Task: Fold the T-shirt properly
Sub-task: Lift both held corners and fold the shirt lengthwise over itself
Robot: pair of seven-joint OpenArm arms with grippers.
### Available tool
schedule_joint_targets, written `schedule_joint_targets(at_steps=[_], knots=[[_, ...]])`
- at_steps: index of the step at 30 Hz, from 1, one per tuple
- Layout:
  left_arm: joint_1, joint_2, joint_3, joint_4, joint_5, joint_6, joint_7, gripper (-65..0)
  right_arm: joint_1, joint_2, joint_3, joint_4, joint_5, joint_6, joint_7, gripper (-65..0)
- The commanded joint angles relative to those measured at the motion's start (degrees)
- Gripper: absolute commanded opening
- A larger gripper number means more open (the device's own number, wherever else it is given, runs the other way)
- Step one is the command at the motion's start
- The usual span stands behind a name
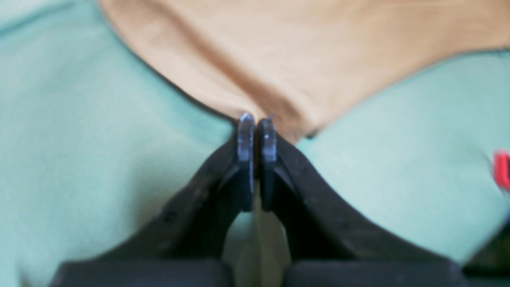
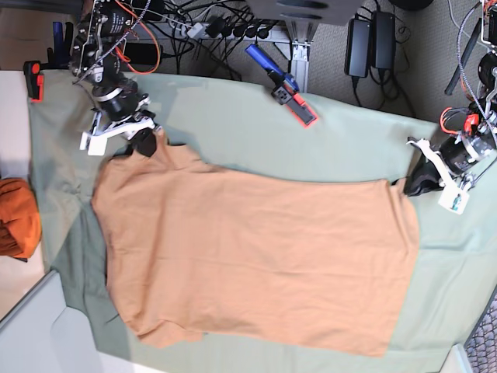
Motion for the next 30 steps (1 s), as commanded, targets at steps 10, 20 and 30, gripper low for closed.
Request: schedule_joint_targets(at_steps=[10,20,30], knots=[[0.76,-6.97,-0.44,0.94,-3.93,-1.78,-1.62,-65.0,-3.63,4.83,0.57,6.64,0.7,6.01,-1.99,-65.0],[8.63,-7.45,-6.47,6.95,-6.08,-1.78,-1.16,-65.0,-9.35,8.52,6.43,7.61,5.84,6.78,-3.45,-65.0],[15.61,-7.45,-7.78,17.25,-6.4,-1.78,-0.81,-65.0,-14.01,9.14,12.33,12.63,10.32,7.54,-6.12,-65.0]])
